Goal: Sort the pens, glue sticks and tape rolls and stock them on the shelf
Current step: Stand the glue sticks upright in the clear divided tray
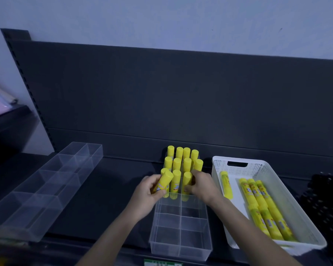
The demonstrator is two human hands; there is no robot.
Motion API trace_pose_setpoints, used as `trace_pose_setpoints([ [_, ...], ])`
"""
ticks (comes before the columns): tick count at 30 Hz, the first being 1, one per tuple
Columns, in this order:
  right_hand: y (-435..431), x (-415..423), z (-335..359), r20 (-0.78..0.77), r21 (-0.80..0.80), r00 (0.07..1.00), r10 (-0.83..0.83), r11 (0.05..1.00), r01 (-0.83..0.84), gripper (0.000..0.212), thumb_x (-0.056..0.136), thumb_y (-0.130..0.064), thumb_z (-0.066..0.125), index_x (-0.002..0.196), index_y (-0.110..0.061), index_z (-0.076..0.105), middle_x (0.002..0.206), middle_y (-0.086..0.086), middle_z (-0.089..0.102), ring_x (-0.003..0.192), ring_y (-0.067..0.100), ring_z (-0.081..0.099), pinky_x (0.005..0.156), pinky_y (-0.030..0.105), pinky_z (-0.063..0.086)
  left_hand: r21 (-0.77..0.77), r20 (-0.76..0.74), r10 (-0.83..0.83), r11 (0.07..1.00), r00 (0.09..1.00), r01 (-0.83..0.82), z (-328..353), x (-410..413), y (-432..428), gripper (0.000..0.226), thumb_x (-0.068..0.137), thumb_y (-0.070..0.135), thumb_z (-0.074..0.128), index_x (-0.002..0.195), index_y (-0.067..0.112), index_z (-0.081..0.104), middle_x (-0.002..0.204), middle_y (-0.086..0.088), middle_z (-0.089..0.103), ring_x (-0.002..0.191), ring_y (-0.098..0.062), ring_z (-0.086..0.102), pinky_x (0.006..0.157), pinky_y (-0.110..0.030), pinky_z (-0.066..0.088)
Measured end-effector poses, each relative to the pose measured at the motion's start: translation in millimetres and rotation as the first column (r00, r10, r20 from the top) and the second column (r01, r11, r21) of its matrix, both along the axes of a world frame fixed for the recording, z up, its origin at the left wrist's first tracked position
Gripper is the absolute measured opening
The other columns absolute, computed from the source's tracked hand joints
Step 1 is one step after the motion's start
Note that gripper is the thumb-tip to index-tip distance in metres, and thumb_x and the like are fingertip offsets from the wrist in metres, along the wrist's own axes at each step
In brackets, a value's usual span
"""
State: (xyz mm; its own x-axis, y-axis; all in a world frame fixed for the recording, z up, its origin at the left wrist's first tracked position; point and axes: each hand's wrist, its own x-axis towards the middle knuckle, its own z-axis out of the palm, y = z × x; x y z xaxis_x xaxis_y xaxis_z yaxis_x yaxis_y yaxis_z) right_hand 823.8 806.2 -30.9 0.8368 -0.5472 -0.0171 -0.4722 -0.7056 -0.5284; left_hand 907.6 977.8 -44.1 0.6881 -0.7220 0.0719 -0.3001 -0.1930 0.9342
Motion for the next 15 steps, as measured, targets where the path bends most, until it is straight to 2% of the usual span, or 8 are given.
trace_pose_setpoints([
  [5, -1.8, 0.8, -6.1, 0.023, -0.009, 1.0, -0.003, 1.0, 0.003, 0.021, 0.079, -0.018, 0.066, 0.095, -0.006, 0.06, 0.097, 0.012, 0.065, 0.087, 0.026, 0.061, 0.072, 0.031, 0.048, -0.041, -0.024, 0.016, 0.999, 1.0, -0.017, 2.4, -0.5, 1.0, 0.034, 0.083, 0.003, 0.064, 0.113, 0.02, 0.061, 0.099, 0.003, 0.069, 0.088, -0.002, 0.065, 0.071, -0.007, 0.048],
  [8, -3.3, -1.1, -5.4, 0.019, 0.01, 1.0, -0.001, 1.0, 0.001, 0.027, 0.079, -0.021, 0.069, 0.1, -0.008, 0.06, 0.1, 0.011, 0.066, 0.087, 0.023, 0.06, 0.071, 0.027, 0.046, -0.065, -0.029, 0.038, 0.997, 0.999, -0.04, 4.3, -1.0, -0.6, 0.034, 0.081, 0.001, 0.067, 0.11, 0.019, 0.063, 0.093, 0.008, 0.069, 0.082, 0.0, 0.065, 0.07, -0.005, 0.047],
  [11, -2.1, -12.6, 8.2, 0.097, -0.012, 0.995, -0.04, 0.999, 0.041, 0.036, 0.079, -0.019, 0.07, 0.111, -0.008, 0.06, 0.104, 0.008, 0.066, 0.094, 0.023, 0.061, 0.08, 0.031, 0.049, -0.075, -0.024, 0.054, 0.996, 0.998, -0.056, 7.7, -3.4, -4.3, 0.034, 0.079, 0.004, 0.069, 0.109, 0.019, 0.063, 0.094, 0.005, 0.069, 0.088, -0.008, 0.065, 0.075, -0.011, 0.049],
  [13, 1.4, -23.9, 20.7, 0.265, -0.032, 0.962, -0.067, 0.996, 0.078, 0.028, 0.082, -0.015, 0.067, 0.108, -0.006, 0.064, 0.099, 0.006, 0.067, 0.091, 0.021, 0.061, 0.08, 0.027, 0.047, -0.099, -0.032, 0.046, 0.994, 0.998, -0.049, 11.0, -7.1, -9.2, 0.034, 0.078, 0.004, 0.071, 0.108, 0.018, 0.064, 0.095, 0.001, 0.07, 0.091, -0.014, 0.066, 0.082, -0.021, 0.051],
  [15, 8.9, -34.5, 32.2, 0.392, 0.12, 0.919, -0.043, 0.993, -0.005, 0.015, 0.083, -0.011, 0.065, 0.097, -0.006, 0.068, 0.086, 0.001, 0.065, 0.079, 0.013, 0.058, 0.071, 0.018, 0.044, -0.131, -0.033, 0.026, 0.991, 0.999, -0.03, 14.0, -13.1, -17.1, 0.032, 0.076, 0.003, 0.072, 0.103, 0.019, 0.066, 0.095, 0.0, 0.071, 0.091, -0.016, 0.067, 0.085, -0.027, 0.052],
])
